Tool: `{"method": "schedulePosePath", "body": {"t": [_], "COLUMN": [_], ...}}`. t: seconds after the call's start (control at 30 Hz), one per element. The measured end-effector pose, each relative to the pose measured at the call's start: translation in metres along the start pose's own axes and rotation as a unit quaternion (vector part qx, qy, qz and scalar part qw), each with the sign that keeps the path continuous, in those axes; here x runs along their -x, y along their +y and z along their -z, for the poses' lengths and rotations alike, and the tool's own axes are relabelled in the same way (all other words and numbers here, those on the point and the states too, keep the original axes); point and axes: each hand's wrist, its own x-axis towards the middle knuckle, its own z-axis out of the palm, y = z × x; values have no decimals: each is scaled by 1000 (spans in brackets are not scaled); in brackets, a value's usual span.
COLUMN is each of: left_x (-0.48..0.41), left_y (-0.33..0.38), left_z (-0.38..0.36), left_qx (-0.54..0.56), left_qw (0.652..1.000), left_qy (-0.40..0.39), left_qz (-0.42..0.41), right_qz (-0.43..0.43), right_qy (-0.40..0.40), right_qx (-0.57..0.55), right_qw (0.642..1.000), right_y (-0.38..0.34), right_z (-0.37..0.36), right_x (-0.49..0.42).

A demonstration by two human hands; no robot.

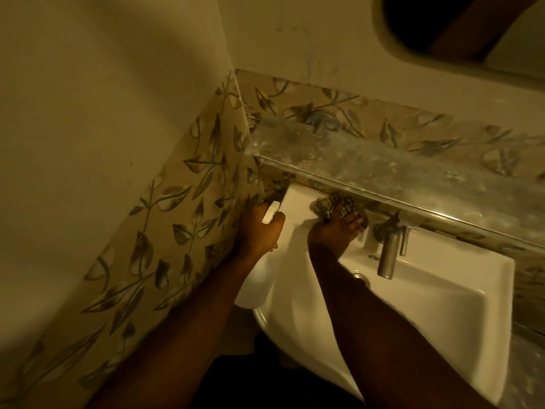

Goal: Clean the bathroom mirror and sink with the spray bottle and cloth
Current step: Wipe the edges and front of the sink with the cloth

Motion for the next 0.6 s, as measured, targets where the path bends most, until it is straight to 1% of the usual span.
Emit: {"method": "schedulePosePath", "body": {"t": [0.17, 0.37, 0.6], "left_x": [-7, -7, 0], "left_y": [-3, -10, -27], "left_z": [14, 33, 42], "left_qx": [-8, -51, -76], "left_qw": [1000, 998, 996], "left_qy": [9, 23, 29], "left_qz": [-3, -39, -38], "right_qz": [33, 126, 180], "right_qy": [-3, -87, -84], "right_qx": [-9, 25, 54], "right_qw": [999, 988, 979], "right_y": [-34, -74, -76], "right_z": [-22, -52, -53], "right_x": [4, 20, 28]}}
